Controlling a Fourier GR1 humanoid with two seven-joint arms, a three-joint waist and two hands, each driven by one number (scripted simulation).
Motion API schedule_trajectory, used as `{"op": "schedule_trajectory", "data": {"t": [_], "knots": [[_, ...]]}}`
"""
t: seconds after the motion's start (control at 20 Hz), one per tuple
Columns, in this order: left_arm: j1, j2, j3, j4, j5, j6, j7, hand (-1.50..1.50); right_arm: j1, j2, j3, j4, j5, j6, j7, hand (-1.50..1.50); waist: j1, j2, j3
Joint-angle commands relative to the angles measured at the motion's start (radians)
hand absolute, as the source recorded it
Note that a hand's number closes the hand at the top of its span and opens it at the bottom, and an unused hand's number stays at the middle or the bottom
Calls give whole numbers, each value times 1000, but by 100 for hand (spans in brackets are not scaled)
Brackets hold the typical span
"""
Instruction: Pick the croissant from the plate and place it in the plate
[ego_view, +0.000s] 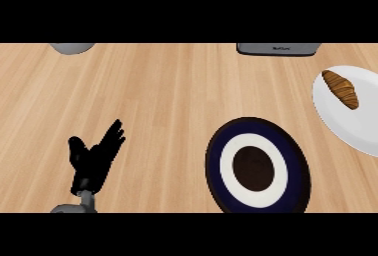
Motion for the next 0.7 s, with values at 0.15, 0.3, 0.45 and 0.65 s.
{"op": "schedule_trajectory", "data": {"t": [0.15, 0.3, 0.45, 0.65], "knots": [[3, -2, 1, -16, -3, 13, 25, 0, 141, -29, 47, -31, 41, 108, -159, -150, -10, -3, 1], [26, 35, 31, -43, 20, -15, 21, 0, 189, -26, 54, -39, 41, 118, -207, -150, -13, -9, -1], [-26, -8, 15, 33, -5, 16, 1, 0, 196, -14, 74, -49, 56, 83, -219, -150, -21, -6, -1], [41, 8, 11, 3, 3, -15, -32, 0, 218, -26, 75, -46, 50, 84, -225, -150, -11, -9, -1]]}}
